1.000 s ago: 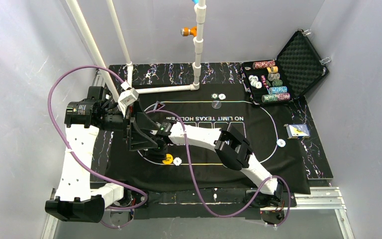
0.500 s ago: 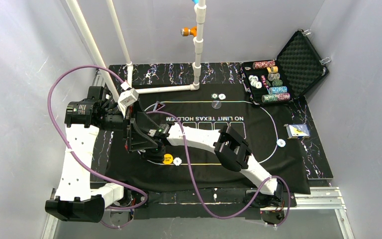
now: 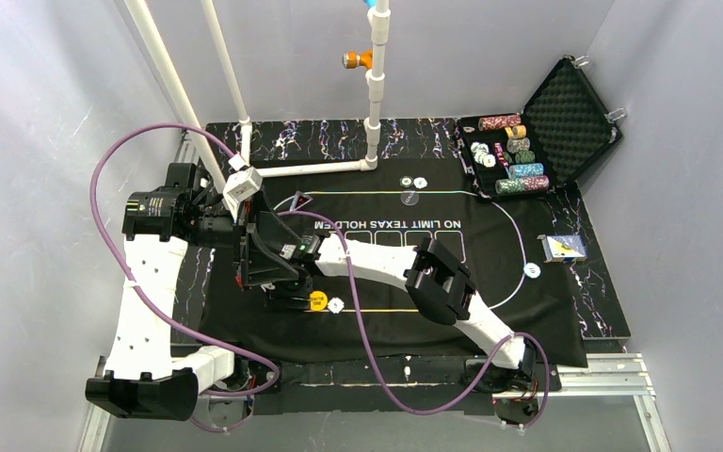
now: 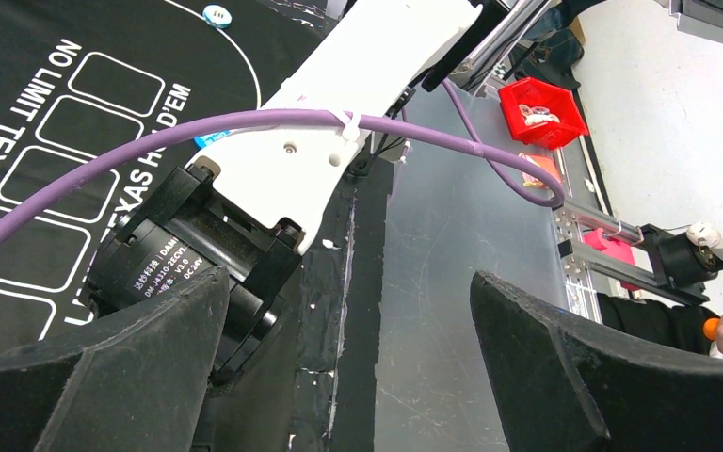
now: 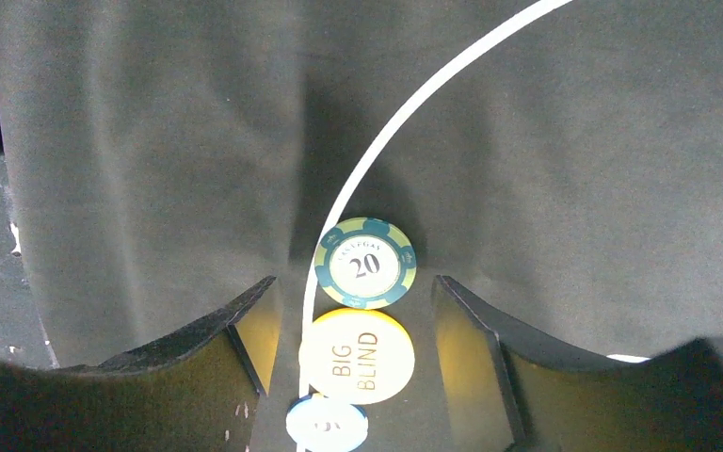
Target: Distribute texas hold em gaming equipment
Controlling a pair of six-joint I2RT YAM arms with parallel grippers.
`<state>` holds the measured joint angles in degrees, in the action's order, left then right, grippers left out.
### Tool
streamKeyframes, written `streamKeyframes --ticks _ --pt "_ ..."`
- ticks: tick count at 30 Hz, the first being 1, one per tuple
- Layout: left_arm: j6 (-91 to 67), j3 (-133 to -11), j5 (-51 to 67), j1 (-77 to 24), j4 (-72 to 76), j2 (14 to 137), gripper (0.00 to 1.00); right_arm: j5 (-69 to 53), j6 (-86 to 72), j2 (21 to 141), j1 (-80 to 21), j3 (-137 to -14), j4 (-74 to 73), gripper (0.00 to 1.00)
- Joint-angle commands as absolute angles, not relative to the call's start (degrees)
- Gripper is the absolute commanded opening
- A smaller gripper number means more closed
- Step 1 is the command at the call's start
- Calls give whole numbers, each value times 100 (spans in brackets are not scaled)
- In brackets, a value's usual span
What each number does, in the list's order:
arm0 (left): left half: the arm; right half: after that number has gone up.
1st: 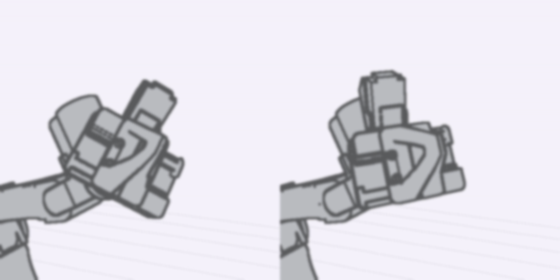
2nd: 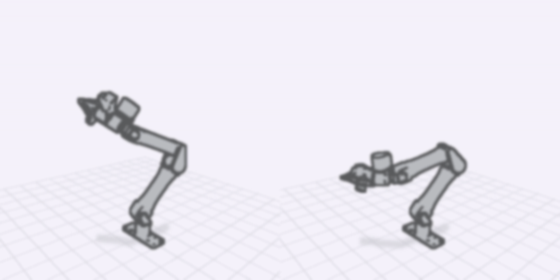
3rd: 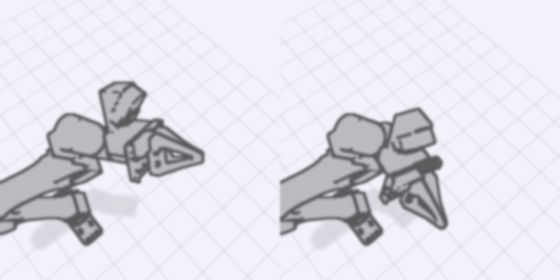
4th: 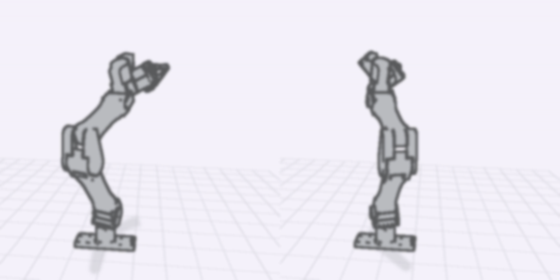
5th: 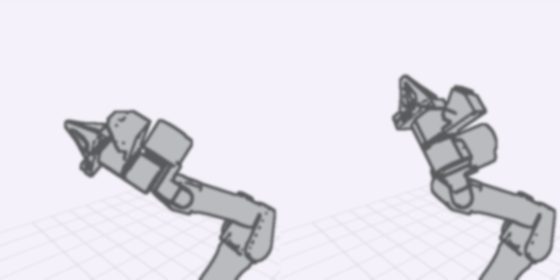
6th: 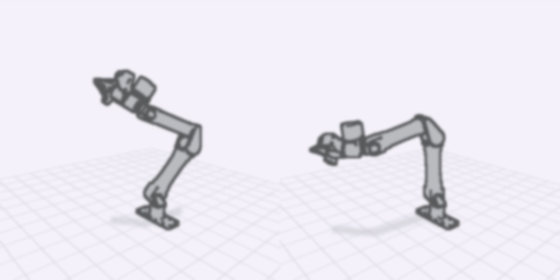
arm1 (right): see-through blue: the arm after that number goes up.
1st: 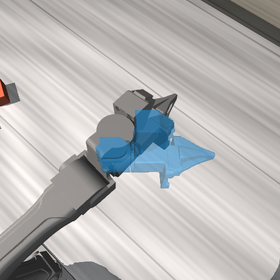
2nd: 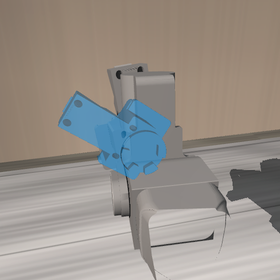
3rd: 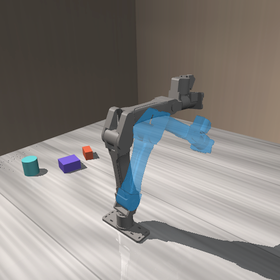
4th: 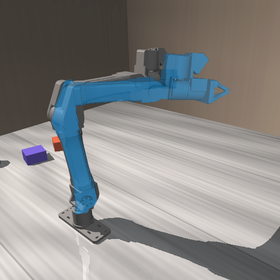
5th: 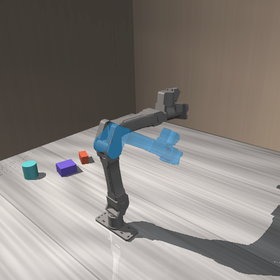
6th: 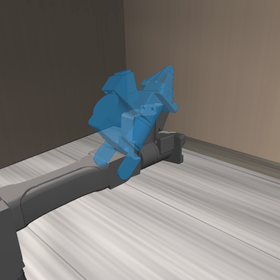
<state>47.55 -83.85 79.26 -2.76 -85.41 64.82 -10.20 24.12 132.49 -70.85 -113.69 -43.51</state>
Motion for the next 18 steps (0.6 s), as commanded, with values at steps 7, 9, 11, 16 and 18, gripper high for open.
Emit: streamKeyframes --ticks 7,9,11,16,18 --pt "4560 -8410 8017 -246 -8842 6514 99 -1102 2199 12542 -6421 -10639 -4105 68" --pt "4537 -8431 7996 -246 -8784 6549 99 -1032 2195 12340 -6190 -10292 -4034 68" --pt "4553 -8508 7958 -246 -8761 6607 99 -972 2198 12102 -5904 -9946 -3882 67" --pt "4257 -8634 7957 -246 -8452 6778 99 -928 2189 11424 -5129 -9423 -3835 67" --pt "3759 -8461 7793 -250 -7852 6802 99 -903 2184 11055 -4789 -9213 -3782 67"
